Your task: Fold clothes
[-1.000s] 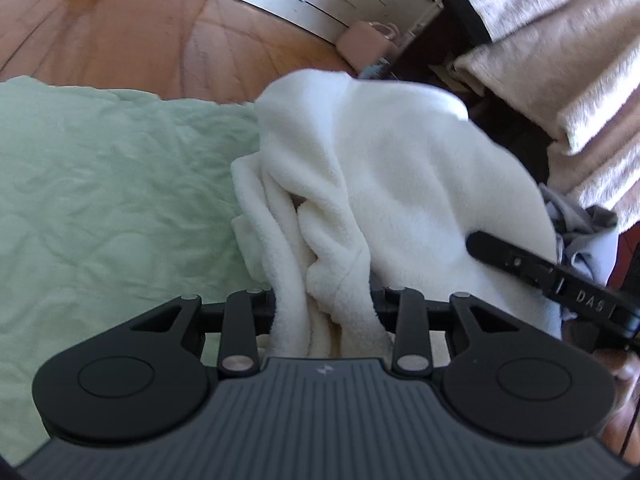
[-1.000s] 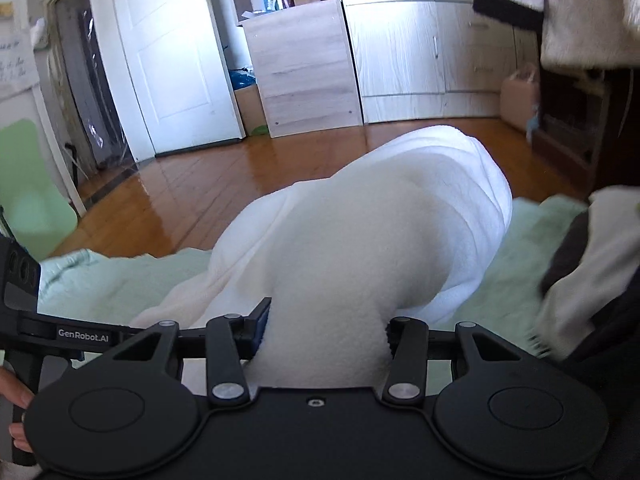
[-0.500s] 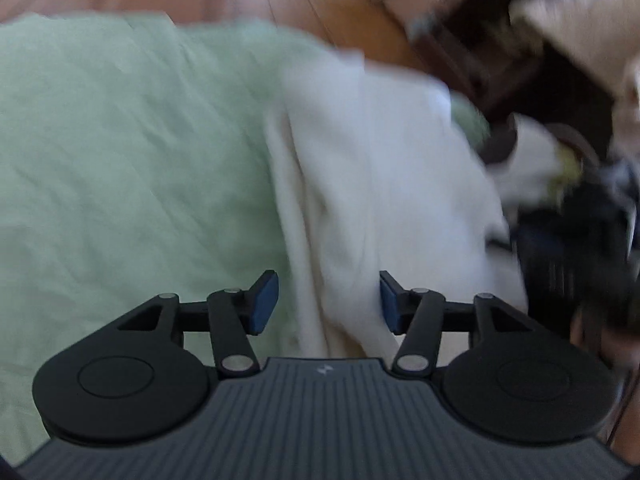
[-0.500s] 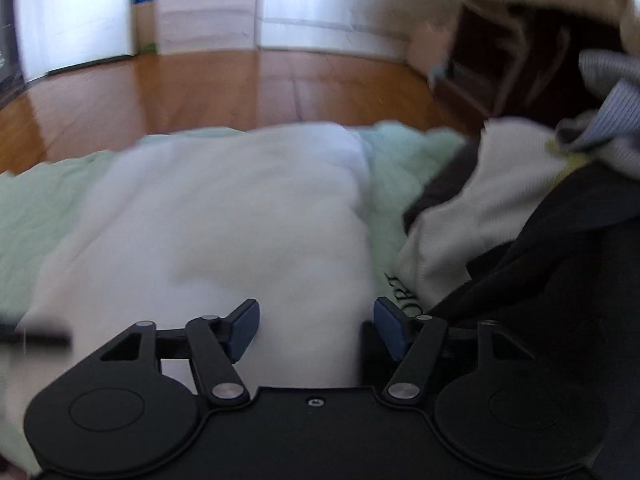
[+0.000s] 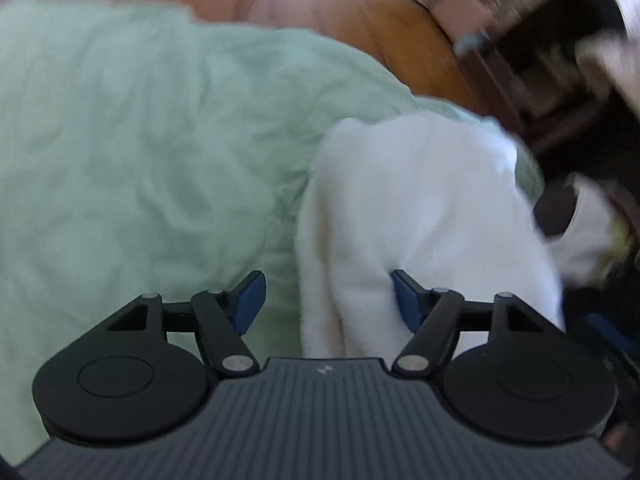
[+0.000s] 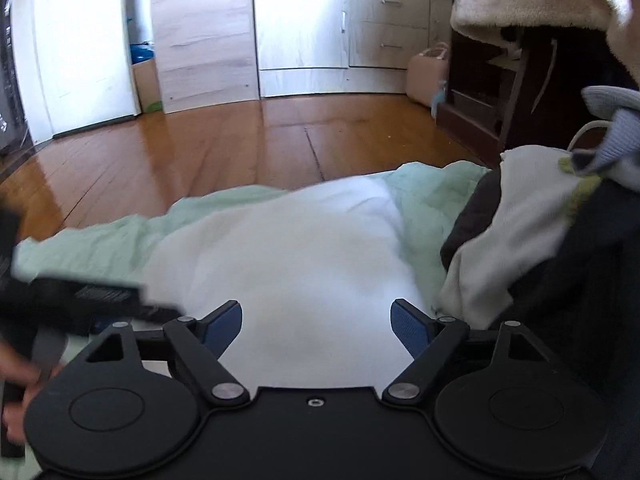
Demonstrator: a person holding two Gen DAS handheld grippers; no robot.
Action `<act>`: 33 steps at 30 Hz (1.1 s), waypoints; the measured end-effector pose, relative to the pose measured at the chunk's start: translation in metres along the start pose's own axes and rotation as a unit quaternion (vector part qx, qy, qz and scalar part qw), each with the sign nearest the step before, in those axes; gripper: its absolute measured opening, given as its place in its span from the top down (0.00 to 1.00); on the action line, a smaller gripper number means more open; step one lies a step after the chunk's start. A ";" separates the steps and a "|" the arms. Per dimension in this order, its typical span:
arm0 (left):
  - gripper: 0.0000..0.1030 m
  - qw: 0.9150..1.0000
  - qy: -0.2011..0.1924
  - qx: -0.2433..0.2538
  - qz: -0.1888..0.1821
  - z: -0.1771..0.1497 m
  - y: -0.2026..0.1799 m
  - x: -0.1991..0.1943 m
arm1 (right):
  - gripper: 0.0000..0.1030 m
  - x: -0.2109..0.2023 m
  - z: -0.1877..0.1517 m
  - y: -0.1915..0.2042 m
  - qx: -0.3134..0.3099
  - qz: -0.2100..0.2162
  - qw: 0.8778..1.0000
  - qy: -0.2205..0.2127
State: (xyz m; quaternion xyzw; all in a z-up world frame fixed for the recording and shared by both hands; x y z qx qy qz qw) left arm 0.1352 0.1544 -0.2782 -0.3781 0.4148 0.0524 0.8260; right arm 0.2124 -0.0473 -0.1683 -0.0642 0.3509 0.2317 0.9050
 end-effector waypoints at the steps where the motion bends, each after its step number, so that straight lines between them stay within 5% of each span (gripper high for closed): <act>1: 0.31 1.000 -0.004 -0.005 -0.003 -0.001 0.002 -0.003 | 0.17 0.011 0.007 -0.008 0.007 -0.006 1.000 0.012; 7: 0.32 0.994 0.027 -0.068 -0.082 -0.012 0.016 -0.011 | 0.15 0.069 0.013 -0.037 0.100 0.031 0.983 0.152; 9: 0.32 0.989 0.045 -0.089 -0.110 -0.014 0.020 -0.011 | 0.15 0.077 0.009 -0.034 0.078 0.029 0.973 0.217; 13: 0.33 0.991 0.048 -0.056 -0.110 -0.010 0.017 -0.010 | 0.14 0.086 0.046 -0.033 0.160 0.070 0.934 0.312; 15: 0.33 0.991 0.057 -0.045 -0.115 -0.011 0.013 -0.008 | 0.16 0.095 0.068 -0.034 0.195 0.108 0.927 0.303; 19: 0.33 0.990 0.071 -0.019 -0.121 -0.011 0.005 -0.006 | 0.15 0.129 0.080 -0.060 0.151 0.062 0.952 0.258; 23: 0.32 0.991 0.062 -0.014 -0.120 -0.005 0.001 -0.004 | 0.13 0.158 0.041 -0.072 0.226 0.096 0.928 0.280; 26: 0.34 0.989 0.067 -0.018 -0.128 -0.007 -0.006 0.012 | 0.06 0.170 0.011 -0.069 0.230 0.098 0.931 0.267; 28: 0.43 0.987 0.088 -0.016 -0.135 -0.017 -0.013 0.027 | 0.23 0.168 0.012 -0.062 0.227 0.099 0.939 0.237; 29: 0.48 0.988 0.076 -0.014 -0.134 -0.018 -0.017 0.027 | 0.42 0.161 0.018 -0.055 0.200 0.095 0.951 0.217; 31: 0.55 0.992 0.045 0.036 -0.114 -0.017 -0.032 0.016 | 0.60 0.137 0.037 -0.034 0.095 0.080 0.977 0.172; 33: 0.57 0.991 0.014 0.099 -0.094 -0.016 -0.050 0.004 | 0.65 0.105 0.057 -0.028 0.040 0.069 0.990 0.117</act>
Point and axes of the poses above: each gripper's, at about its wrist camera, not at the fingertips, and x roughly the way its jaws point, y to its left, z to its top, the point moved 10 cm from there along x, roughly the way its jaws point, and after that the axes turned 1 degree about y, right-handed, at the moved point
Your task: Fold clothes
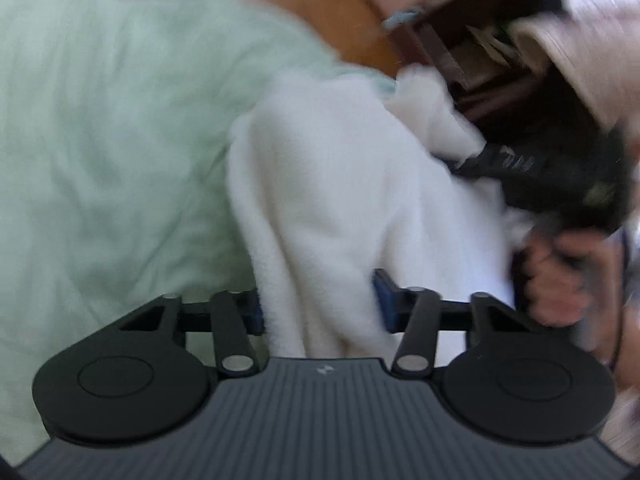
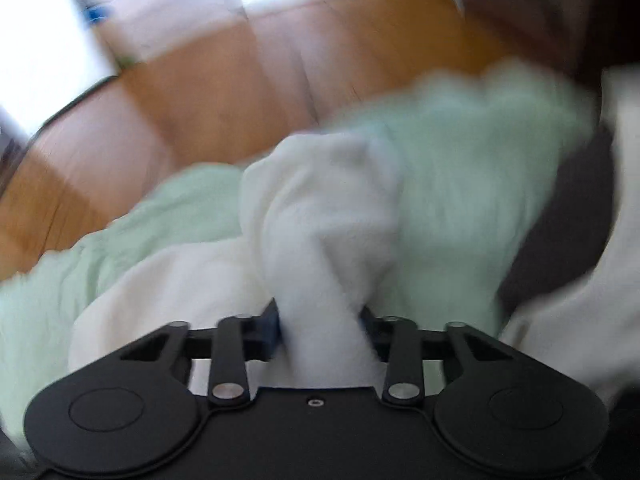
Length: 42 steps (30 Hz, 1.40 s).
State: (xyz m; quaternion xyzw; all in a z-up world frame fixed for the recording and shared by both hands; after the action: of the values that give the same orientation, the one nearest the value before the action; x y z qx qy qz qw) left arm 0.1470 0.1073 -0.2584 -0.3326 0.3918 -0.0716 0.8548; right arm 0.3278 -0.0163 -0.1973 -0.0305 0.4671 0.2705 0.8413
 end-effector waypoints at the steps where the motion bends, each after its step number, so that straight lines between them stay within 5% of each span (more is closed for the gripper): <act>1: 0.57 1.000 -0.008 0.017 0.001 0.002 -0.009 -0.002 | 0.66 -0.011 0.005 -0.004 -0.006 -0.013 1.000 -0.016; 3: 0.57 1.000 -0.007 0.013 0.003 0.008 -0.015 0.004 | 0.65 -0.026 0.011 -0.013 -0.021 -0.038 0.998 -0.039; 5: 0.53 0.999 0.010 -0.004 0.034 0.011 -0.010 0.019 | 0.58 -0.009 0.008 -0.029 -0.043 -0.070 0.996 -0.015; 8: 0.43 0.995 0.020 -0.028 0.094 0.017 0.001 0.013 | 0.56 -0.008 0.011 -0.043 -0.016 -0.173 0.985 -0.020; 9: 0.45 0.995 0.005 -0.025 0.100 0.021 -0.002 0.001 | 0.55 -0.018 0.011 -0.036 -0.004 -0.167 0.985 -0.032; 11: 0.46 0.994 -0.042 -0.005 0.099 0.030 -0.008 -0.028 | 0.53 -0.044 0.008 -0.005 0.006 -0.083 0.995 -0.058; 13: 0.46 0.997 -0.054 0.000 0.047 0.026 -0.017 -0.046 | 0.44 -0.063 -0.007 0.024 0.003 -0.036 0.998 -0.054; 16: 0.46 1.000 -0.001 -0.015 0.001 -0.004 -0.023 -0.045 | 0.43 -0.071 -0.052 0.051 0.010 -0.031 0.999 -0.019; 20: 0.40 0.991 0.039 0.041 0.118 -0.043 -0.007 -0.027 | 0.43 -0.065 -0.126 0.077 0.019 -0.058 0.997 0.039; 24: 0.38 0.989 0.044 0.019 0.143 -0.061 0.006 -0.034 | 0.43 -0.068 -0.189 0.117 -0.043 -0.086 0.994 0.050; 28: 0.38 0.985 0.040 0.022 0.169 -0.068 -0.004 -0.065 | 0.43 -0.055 -0.243 0.120 0.111 -0.089 0.984 0.111; 31: 0.37 0.981 0.035 0.056 0.181 -0.066 -0.029 -0.096 | 0.43 -0.084 -0.238 0.123 0.085 -0.125 0.985 0.078; 35: 0.09 0.974 0.008 0.089 0.207 -0.062 -0.058 -0.137 | 0.25 -0.132 -0.206 0.112 0.059 -0.214 0.975 0.016; 42: 0.00 0.972 -0.005 0.134 0.195 -0.063 -0.098 -0.180 | 0.16 -0.187 -0.190 0.135 0.088 -0.222 0.971 -0.016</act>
State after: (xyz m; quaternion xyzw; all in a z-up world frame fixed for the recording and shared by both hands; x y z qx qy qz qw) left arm -0.0076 0.0688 -0.1152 -0.1328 0.4317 0.0466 0.8910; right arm 0.0382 -0.0387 -0.1266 -0.0553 0.4572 0.0352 0.8869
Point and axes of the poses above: each gripper's, at about its wrist camera, not at the fingertips, and x roughly the way its jaws point, y to its left, z to its top, the point moved 10 cm from there along x, roughly the way its jaws point, and after that the axes turned 1 degree about y, right-handed, at the moved point
